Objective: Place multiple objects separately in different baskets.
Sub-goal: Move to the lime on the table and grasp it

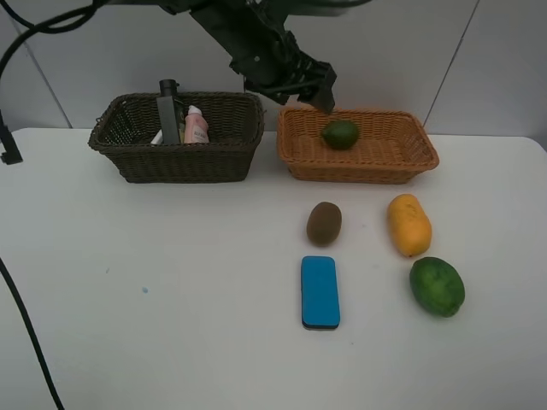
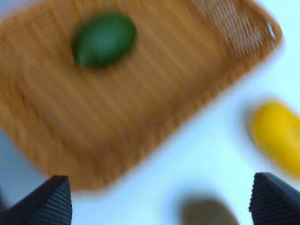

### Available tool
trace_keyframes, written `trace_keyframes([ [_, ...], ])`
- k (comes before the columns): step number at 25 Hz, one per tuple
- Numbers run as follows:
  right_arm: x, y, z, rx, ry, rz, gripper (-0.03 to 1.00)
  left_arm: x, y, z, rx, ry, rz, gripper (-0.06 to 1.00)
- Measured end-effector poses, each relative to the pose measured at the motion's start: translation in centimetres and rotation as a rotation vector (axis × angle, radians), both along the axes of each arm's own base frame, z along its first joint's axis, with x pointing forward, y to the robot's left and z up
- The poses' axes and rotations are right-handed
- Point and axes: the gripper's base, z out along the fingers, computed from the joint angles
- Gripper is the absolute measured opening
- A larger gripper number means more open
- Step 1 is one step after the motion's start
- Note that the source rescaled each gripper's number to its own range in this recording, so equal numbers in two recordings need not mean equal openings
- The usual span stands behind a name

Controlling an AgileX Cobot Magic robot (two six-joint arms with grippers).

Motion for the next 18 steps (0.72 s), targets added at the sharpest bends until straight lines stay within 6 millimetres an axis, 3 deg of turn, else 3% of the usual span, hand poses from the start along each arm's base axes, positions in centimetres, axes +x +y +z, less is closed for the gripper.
trace_keyframes([
  [5,0.0,0.0,0.0,0.0,0.0,0.0,1.0,-3.3,3.4,2.8,0.241,0.205,0.05,0.94],
  [8,0.0,0.0,0.0,0.0,0.0,0.0,1.0,-4.3,5.1,4.5,0.339,0.216,0.121,0.94],
  [14,0.0,0.0,0.0,0.0,0.0,0.0,1.0,-5.0,7.8,5.3,0.417,0.18,0.196,0.94],
  [18,0.0,0.0,0.0,0.0,0.0,0.0,1.0,-3.9,11.0,4.4,0.456,0.208,0.27,0.94],
])
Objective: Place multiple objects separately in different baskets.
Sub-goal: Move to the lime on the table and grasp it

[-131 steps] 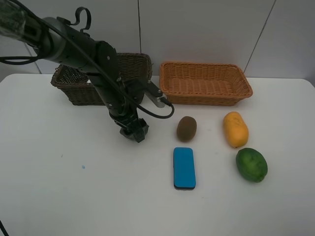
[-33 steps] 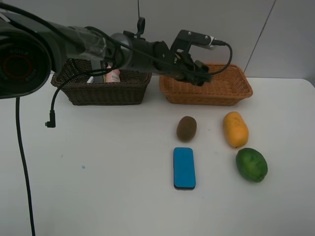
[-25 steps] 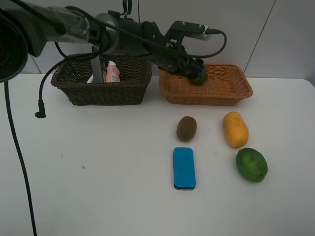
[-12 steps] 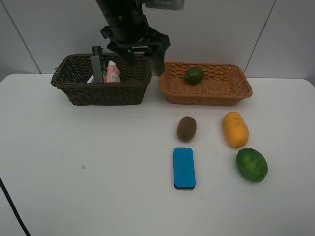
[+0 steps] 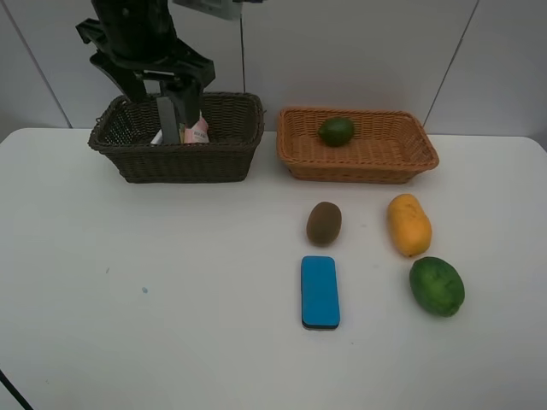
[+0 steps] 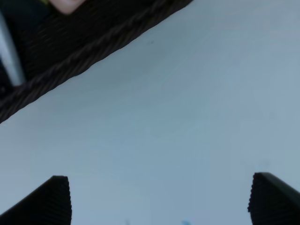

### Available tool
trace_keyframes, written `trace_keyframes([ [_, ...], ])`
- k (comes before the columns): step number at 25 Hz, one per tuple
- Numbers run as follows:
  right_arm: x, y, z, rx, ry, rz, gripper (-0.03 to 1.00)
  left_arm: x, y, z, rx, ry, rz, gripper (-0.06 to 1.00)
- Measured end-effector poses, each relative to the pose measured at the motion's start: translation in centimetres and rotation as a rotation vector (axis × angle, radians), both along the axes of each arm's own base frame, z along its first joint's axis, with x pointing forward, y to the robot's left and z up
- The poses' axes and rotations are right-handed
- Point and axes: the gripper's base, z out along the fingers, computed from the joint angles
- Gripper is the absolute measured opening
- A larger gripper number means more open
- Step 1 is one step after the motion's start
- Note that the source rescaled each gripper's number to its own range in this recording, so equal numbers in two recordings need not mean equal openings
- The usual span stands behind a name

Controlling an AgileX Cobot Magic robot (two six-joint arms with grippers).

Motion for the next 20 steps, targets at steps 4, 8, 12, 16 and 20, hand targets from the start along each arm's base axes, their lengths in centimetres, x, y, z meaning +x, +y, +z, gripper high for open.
trace_keyframes([
  [4,0.0,0.0,0.0,0.0,0.0,0.0,1.0,1.5,4.5,-0.7,0.012,0.022,0.119,0.94],
  [8,0.0,0.0,0.0,0.0,0.0,0.0,1.0,2.4,8.2,-0.3,-0.046,0.032,0.233,0.94],
  [12,0.0,0.0,0.0,0.0,0.0,0.0,1.0,2.3,10.5,0.8,-0.094,0.016,0.309,0.94],
  [16,0.0,0.0,0.0,0.0,0.0,0.0,1.0,1.5,11.2,1.5,-0.102,0.005,0.331,0.94],
  [20,0.0,0.0,0.0,0.0,0.0,0.0,1.0,-0.6,11.5,1.5,-0.095,0.026,0.332,0.94],
])
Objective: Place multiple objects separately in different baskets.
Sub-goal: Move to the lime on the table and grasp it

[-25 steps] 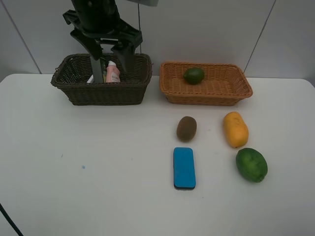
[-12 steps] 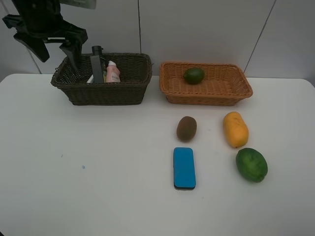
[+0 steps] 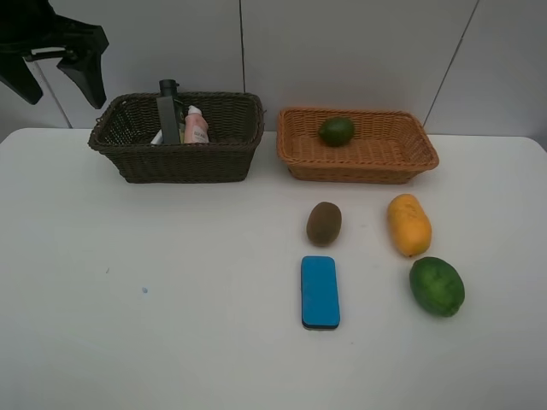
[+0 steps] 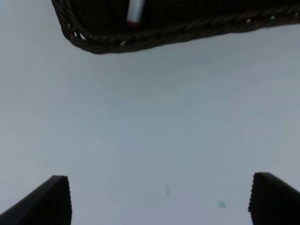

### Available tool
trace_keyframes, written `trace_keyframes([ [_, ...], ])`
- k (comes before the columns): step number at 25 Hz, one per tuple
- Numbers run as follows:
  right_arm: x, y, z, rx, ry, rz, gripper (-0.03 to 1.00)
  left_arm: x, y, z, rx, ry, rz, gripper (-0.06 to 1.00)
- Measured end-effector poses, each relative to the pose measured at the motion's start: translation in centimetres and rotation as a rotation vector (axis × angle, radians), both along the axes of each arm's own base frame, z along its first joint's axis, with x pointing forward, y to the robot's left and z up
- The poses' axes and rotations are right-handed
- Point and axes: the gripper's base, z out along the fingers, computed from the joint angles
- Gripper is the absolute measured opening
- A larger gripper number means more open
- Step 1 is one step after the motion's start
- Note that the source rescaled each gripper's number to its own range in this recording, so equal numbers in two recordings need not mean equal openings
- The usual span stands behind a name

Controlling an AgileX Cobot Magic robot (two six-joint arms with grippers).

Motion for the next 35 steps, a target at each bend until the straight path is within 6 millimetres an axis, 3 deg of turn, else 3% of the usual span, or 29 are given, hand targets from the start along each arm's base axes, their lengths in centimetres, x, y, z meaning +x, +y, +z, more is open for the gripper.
trace_keyframes([
  [4,0.0,0.0,0.0,0.0,0.0,0.0,1.0,-3.5,0.5,0.0,0.004,0.025,0.0,0.94],
  [12,0.0,0.0,0.0,0.0,0.0,0.0,1.0,-12.6,1.9,0.4,-0.004,0.008,0.002,0.94],
  [23,0.0,0.0,0.0,0.0,0.0,0.0,1.0,-23.2,3.4,-2.8,-0.022,-0.047,-0.007,0.94],
  [29,0.0,0.0,0.0,0.0,0.0,0.0,1.0,-27.0,4.0,-5.1,-0.03,-0.151,-0.026,0.94],
  [35,0.0,0.0,0.0,0.0,0.0,0.0,1.0,-29.2,4.1,-4.5,-0.075,-0.326,-0.029,0.94],
])
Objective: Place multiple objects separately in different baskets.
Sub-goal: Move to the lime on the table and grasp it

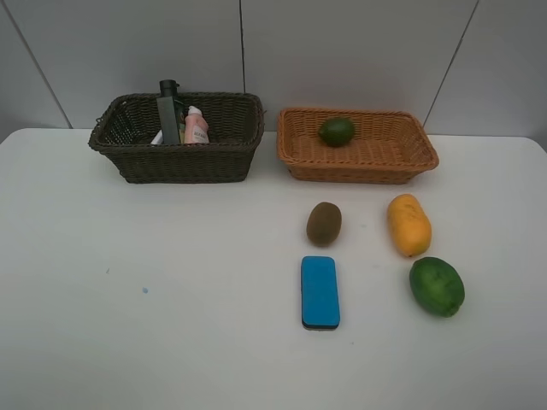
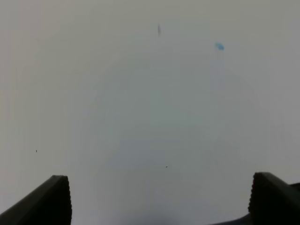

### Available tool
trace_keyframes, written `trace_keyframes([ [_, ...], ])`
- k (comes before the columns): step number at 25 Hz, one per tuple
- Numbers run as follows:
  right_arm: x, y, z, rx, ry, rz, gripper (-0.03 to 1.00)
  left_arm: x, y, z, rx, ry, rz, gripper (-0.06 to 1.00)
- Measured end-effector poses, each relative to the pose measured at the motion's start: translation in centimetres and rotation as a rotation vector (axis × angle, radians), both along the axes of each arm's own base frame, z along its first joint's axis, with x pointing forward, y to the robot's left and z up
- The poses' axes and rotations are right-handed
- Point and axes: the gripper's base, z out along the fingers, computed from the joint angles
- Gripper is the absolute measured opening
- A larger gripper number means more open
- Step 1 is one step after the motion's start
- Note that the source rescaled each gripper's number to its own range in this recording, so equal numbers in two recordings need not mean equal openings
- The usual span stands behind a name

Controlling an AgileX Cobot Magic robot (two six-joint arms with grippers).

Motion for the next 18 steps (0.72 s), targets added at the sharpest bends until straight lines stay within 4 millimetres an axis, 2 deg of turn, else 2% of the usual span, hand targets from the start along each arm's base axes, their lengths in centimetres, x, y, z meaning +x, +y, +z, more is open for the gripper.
trace_keyframes([
  [18,0.0,0.0,0.0,0.0,0.0,0.0,1.0,-4.5,0.6,0.8,-0.063,-0.32,-0.007,0.94],
])
